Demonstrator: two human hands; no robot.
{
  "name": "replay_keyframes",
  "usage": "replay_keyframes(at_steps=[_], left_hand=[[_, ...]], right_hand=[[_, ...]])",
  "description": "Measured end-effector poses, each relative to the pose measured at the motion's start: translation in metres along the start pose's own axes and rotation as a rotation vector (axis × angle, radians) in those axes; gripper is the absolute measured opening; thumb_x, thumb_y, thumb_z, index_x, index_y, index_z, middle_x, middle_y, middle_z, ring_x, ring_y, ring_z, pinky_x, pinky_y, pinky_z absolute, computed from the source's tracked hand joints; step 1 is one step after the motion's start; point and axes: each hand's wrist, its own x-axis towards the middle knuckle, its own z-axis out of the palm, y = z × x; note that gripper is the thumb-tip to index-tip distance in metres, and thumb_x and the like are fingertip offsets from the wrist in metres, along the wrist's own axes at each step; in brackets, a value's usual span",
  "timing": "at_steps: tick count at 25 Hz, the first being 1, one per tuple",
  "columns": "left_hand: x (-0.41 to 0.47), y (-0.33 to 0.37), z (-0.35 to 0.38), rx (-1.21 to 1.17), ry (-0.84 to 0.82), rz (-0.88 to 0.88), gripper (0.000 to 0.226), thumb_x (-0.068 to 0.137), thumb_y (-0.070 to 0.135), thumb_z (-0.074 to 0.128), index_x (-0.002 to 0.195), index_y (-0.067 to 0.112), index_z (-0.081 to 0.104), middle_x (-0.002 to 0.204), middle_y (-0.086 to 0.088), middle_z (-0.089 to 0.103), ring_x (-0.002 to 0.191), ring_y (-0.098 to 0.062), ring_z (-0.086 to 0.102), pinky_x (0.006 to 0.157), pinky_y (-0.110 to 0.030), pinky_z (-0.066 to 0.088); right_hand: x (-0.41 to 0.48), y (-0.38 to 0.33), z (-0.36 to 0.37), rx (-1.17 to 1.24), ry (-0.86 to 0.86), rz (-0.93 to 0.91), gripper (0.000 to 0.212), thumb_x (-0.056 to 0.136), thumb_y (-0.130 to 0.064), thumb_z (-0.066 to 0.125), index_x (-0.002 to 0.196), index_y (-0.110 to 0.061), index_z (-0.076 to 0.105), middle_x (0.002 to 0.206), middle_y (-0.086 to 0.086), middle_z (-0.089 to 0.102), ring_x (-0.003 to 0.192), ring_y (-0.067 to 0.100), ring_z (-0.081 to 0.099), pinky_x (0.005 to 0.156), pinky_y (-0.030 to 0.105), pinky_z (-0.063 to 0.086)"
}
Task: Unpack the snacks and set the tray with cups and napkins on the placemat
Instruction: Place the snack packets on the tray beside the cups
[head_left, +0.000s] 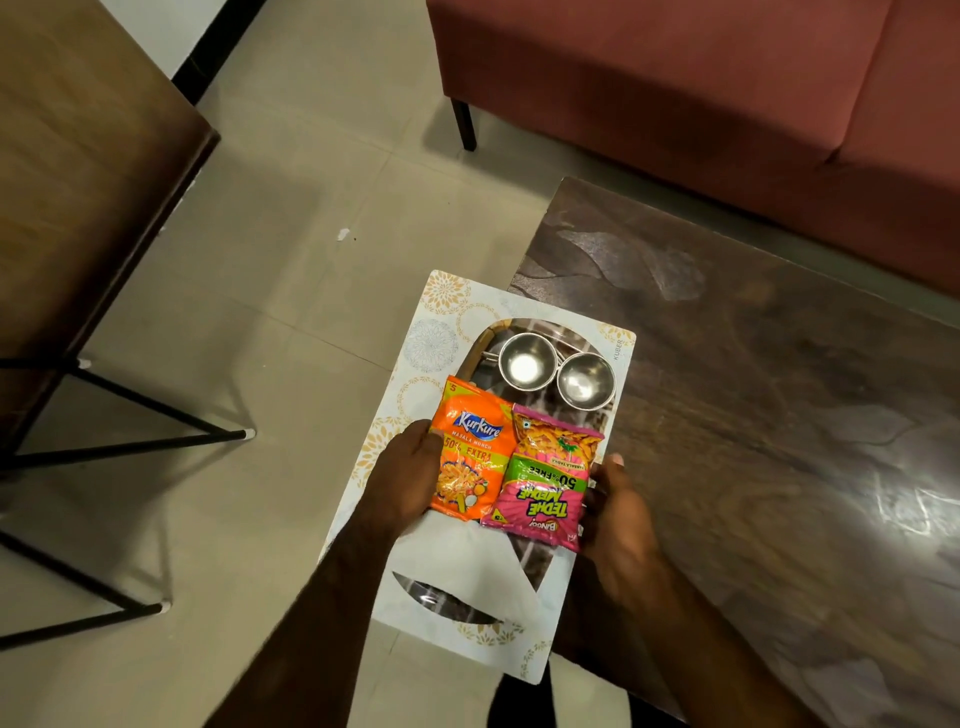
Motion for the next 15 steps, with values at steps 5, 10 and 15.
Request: replay_keyframes(at_steps=[5, 10, 15], left_hand=[[0.01, -0.014, -0.008, -0.085, -0.017, -0.024, 0.054, 0.093, 0.052, 0.034, 0.11, 0.014, 0.069, 0.11, -0.015, 0.073, 0.103, -0.034, 0.07, 0.099, -0.058, 0.051], [0.009, -0.015, 0.002, -0.215, -0.056, -0.053, 0.04, 0.108, 0.044, 0.034, 0.122, 0.02, 0.063, 0.115, -0.013, 0.073, 0.099, -0.029, 0.074, 0.094, -0.053, 0.057], [0.005, -0.012, 0.009, -0.254, -0.061, -0.005, 0.041, 0.109, 0.041, 0.032, 0.13, 0.019, 0.06, 0.118, -0.011, 0.073, 0.101, -0.03, 0.074, 0.092, -0.054, 0.058]], right_hand=[[0.006, 0.003, -0.007, -0.271, 0.03, -0.13, 0.034, 0.107, -0.006, 0.039, 0.098, -0.018, 0.069, 0.089, 0.008, 0.078, 0.075, 0.021, 0.07, 0.076, 0.04, 0.06], [0.011, 0.005, -0.009, -0.24, -0.06, -0.096, 0.026, 0.097, -0.004, 0.05, 0.111, -0.015, 0.07, 0.093, 0.007, 0.08, 0.085, 0.024, 0.073, 0.088, 0.047, 0.059], [0.014, 0.006, -0.009, -0.302, -0.102, -0.141, 0.036, 0.098, 0.01, 0.049, 0.094, -0.019, 0.069, 0.072, -0.002, 0.079, 0.062, 0.011, 0.076, 0.068, 0.034, 0.058]])
